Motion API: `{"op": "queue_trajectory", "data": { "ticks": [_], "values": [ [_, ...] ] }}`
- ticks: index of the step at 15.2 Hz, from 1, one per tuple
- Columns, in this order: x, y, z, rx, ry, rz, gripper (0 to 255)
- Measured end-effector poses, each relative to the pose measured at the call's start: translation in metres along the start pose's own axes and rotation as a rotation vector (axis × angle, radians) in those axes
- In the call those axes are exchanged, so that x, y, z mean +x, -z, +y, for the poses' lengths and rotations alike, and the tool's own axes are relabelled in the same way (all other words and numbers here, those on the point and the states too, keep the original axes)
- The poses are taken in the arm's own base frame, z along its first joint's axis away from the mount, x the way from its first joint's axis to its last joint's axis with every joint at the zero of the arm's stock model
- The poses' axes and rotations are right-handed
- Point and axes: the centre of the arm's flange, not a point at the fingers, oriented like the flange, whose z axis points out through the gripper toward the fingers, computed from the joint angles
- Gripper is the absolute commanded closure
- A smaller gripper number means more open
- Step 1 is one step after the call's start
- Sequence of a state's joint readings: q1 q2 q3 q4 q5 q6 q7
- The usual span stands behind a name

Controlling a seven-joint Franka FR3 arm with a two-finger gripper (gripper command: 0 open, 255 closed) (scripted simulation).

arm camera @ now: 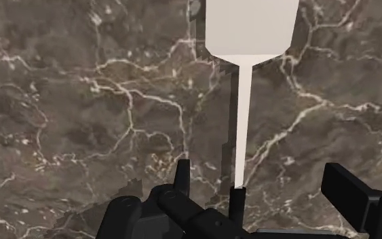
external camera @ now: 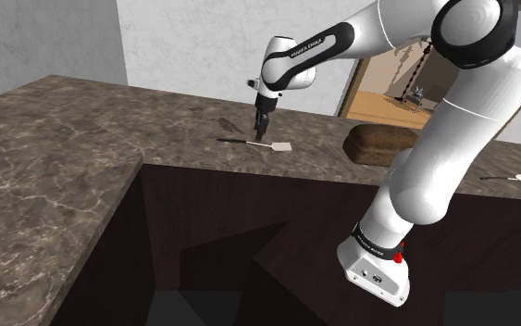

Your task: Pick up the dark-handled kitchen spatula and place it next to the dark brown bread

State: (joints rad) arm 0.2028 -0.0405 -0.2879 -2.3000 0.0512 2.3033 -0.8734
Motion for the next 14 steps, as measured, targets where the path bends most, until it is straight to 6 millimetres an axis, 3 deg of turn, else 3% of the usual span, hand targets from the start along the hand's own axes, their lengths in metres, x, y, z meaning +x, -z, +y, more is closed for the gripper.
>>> {"op": "queue_trajectory", "data": {
  "ticks": [5,11,12,14],
  "values": [
    [0.001,-0.025,0.003,0.0,0.003,0.001,0],
    [0.001,-0.029,0.003,-0.001,0.004,0.001,0],
    [0.001,-0.029,0.003,-0.001,0.004,0.001,255],
    [0.001,-0.029,0.003,-0.001,0.004,0.001,255]
  ]
}}
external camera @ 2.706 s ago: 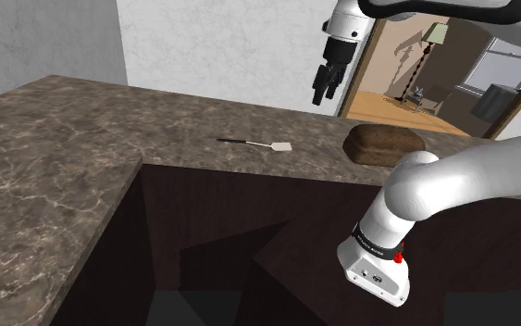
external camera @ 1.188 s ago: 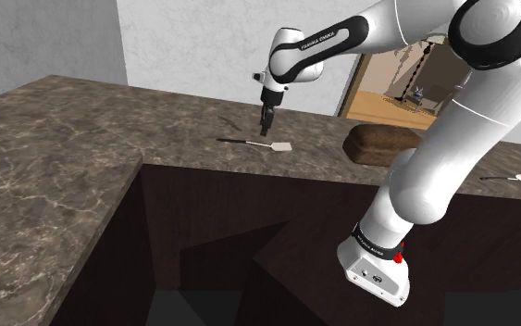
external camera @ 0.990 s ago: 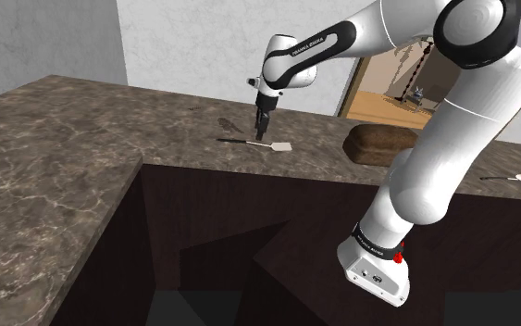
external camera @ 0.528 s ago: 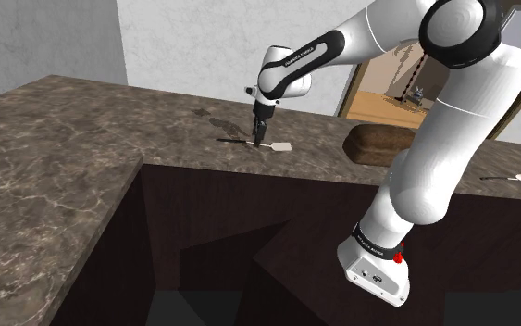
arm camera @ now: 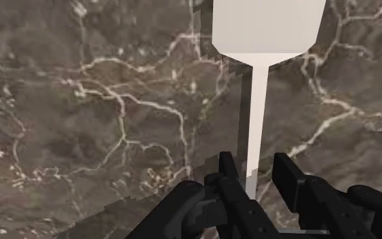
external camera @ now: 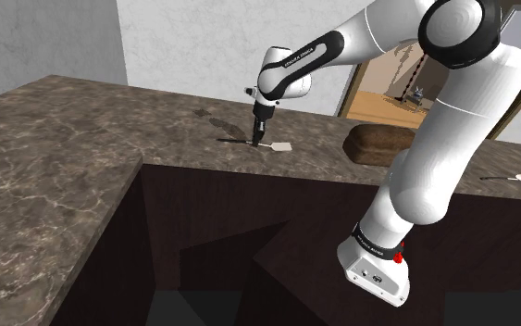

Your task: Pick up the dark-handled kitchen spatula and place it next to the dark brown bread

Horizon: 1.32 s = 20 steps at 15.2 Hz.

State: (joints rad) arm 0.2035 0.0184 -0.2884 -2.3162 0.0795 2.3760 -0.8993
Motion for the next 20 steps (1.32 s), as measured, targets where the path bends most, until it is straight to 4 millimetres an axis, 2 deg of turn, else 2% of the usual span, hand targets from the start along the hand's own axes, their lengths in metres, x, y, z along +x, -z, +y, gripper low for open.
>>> {"op": "queue_trajectory", "data": {
  "ticks": [9,20],
  "values": [
    [0.0,0.002,0.0,0.0,0.0,0.0,255],
    [0.004,0.058,0.0,0.0,0.0,0.0,255]
  ]
}}
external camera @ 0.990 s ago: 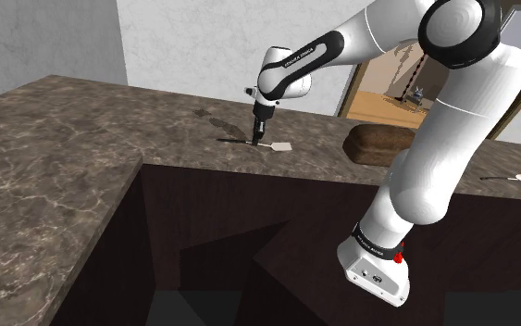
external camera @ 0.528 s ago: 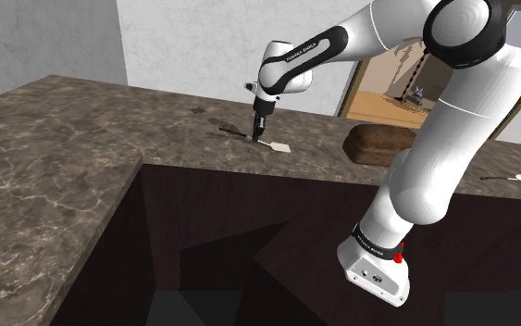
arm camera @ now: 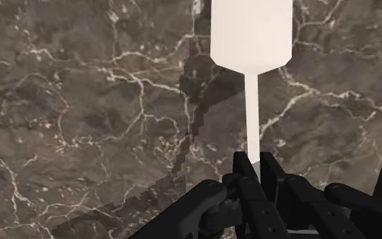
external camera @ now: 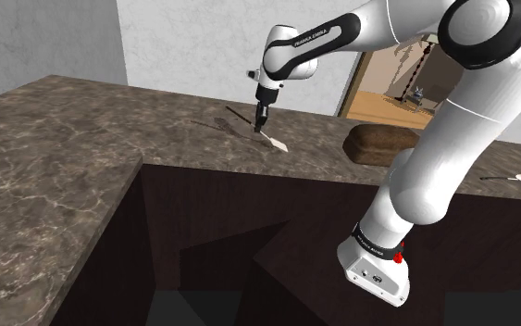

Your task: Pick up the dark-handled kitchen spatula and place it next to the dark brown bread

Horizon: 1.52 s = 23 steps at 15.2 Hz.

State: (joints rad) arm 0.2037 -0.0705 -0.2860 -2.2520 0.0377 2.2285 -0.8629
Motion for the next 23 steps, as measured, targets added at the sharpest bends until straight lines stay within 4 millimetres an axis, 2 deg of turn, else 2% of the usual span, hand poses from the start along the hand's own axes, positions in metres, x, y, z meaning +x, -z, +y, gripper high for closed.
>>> {"op": "queue_trajectory", "data": {
  "ticks": [23],
  "values": [
    [0.006,0.121,0.0,0.0,0.0,0.0,255]
  ]
}}
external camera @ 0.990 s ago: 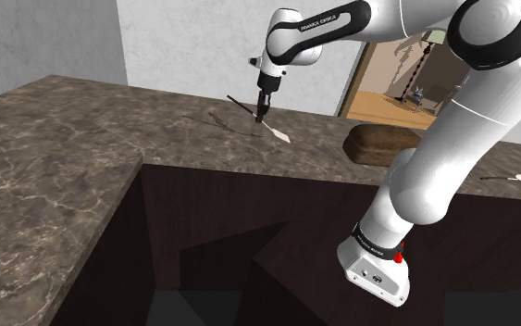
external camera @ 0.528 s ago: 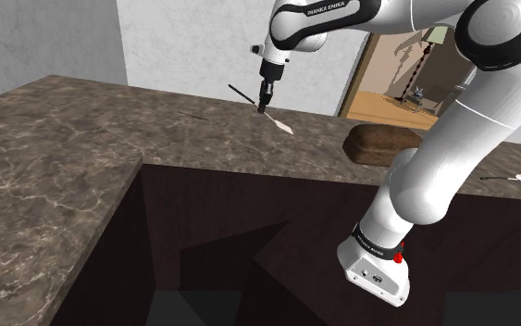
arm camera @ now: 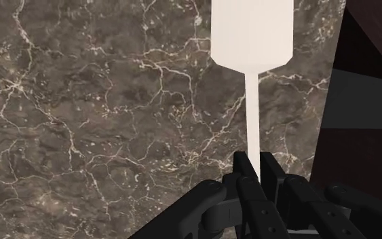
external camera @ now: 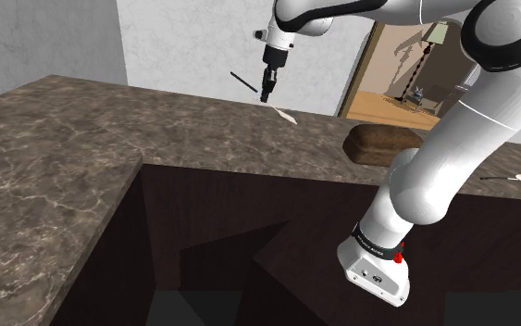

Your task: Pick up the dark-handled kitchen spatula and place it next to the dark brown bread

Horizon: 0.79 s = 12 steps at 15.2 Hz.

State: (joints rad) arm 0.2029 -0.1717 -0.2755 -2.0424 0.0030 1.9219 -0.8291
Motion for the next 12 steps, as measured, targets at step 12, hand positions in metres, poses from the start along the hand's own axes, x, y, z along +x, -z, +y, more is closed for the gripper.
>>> {"op": "queue_trajectory", "data": {
  "ticks": [12],
  "values": [
    [-0.017,0.05,0.016,0.0,-0.001,0.0,255]
  ]
}}
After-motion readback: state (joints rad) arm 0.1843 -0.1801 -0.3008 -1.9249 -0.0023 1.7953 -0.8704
